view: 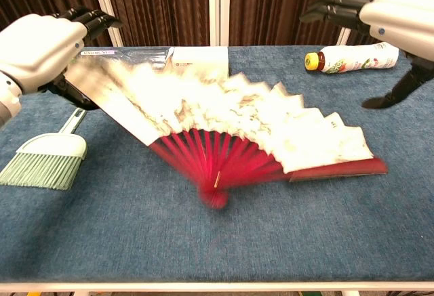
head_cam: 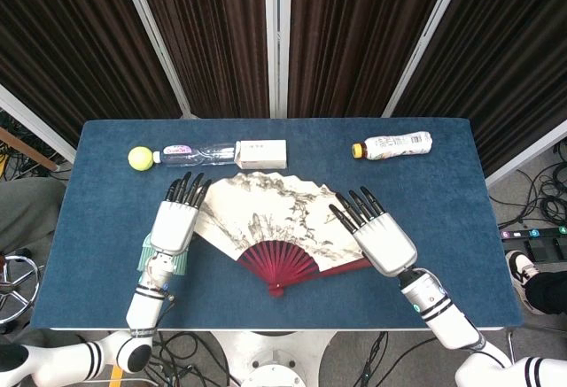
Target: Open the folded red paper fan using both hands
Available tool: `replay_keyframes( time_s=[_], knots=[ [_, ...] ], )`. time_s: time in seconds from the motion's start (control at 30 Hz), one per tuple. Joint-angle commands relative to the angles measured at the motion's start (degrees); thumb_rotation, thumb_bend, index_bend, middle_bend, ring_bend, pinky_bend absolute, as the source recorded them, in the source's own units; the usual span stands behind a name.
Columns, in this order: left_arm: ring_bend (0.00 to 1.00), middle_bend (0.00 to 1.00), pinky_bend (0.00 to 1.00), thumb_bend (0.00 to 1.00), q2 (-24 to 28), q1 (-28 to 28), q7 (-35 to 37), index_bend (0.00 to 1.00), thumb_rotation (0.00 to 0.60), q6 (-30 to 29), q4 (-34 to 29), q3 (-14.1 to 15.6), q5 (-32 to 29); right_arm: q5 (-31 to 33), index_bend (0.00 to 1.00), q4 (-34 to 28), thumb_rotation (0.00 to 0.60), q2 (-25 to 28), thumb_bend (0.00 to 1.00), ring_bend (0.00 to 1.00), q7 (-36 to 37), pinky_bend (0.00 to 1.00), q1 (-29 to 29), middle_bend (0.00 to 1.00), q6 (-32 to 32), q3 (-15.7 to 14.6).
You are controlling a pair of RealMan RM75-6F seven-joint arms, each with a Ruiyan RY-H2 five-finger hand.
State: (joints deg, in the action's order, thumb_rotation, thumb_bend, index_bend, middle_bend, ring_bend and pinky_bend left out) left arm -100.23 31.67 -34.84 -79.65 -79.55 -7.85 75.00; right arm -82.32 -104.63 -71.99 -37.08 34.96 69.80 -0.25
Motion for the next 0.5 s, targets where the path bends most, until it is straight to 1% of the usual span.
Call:
replay_keyframes(
  time_s=[0.03, 0.13, 0.17, 0.23, 0.3, 0.37, 0.5],
  knots=[
    [0.00, 0.00, 0.10, 0.00, 0.9, -0.4, -1.6, 0.04, 0.600, 0.5, -1.8, 0.4, -0.1, 0.7, 0.00, -0.9, 0.600, 1.0, 0.00, 0.00, 0.9, 0.00, -0.7, 0.00, -0.8, -0.2],
    [0.00, 0.00, 0.09, 0.00, 1.9, -0.7, -2.9, 0.03, 0.600, 1.2, -2.9, 0.2, -0.9, 1.2, 0.00, -1.4, 0.600, 2.2, 0.00, 0.00, 1.4, 0.00, -1.3, 0.00, -0.9, 0.0],
    [0.00, 0.00, 0.09, 0.00, 2.8, -0.7, -3.5, 0.03, 0.600, 2.7, -4.2, 0.3, -2.2, 1.6, 0.00, -1.6, 0.600, 2.6, 0.00, 0.00, 1.7, 0.00, -1.4, 0.00, -1.1, 0.1],
    [0.00, 0.00, 0.09, 0.00, 6.0, -0.3, -4.7, 0.03, 0.600, 7.7, -8.7, 0.4, -6.4, 2.9, 0.00, -2.3, 0.600, 3.6, 0.00, 0.00, 2.7, 0.00, -1.7, 0.00, -1.8, 0.4],
    [0.00, 0.00, 0.07, 0.00, 7.9, 0.3, -6.0, 0.03, 0.600, 9.8, -10.9, 0.3, -8.2, 3.5, 0.00, -2.6, 0.600, 4.1, 0.00, 0.00, 3.5, 0.00, -1.9, 0.00, -2.3, 0.6],
    [0.00, 0.00, 0.05, 0.00, 8.1, 0.2, -6.8, 0.03, 0.600, 9.0, -10.9, -0.2, -8.6, 3.3, 0.00, -2.7, 0.600, 4.5, 0.00, 0.00, 4.1, 0.00, -2.3, 0.00, -2.2, 0.6],
    [0.00, 0.00, 0.04, 0.00, 9.1, -1.2, -2.6, 0.03, 0.600, 6.3, -10.3, -2.3, -9.1, 2.7, 0.00, -1.8, 0.600, 6.0, 0.00, 0.00, 6.1, 0.00, -3.5, 0.00, -1.1, 0.9]
  ],
)
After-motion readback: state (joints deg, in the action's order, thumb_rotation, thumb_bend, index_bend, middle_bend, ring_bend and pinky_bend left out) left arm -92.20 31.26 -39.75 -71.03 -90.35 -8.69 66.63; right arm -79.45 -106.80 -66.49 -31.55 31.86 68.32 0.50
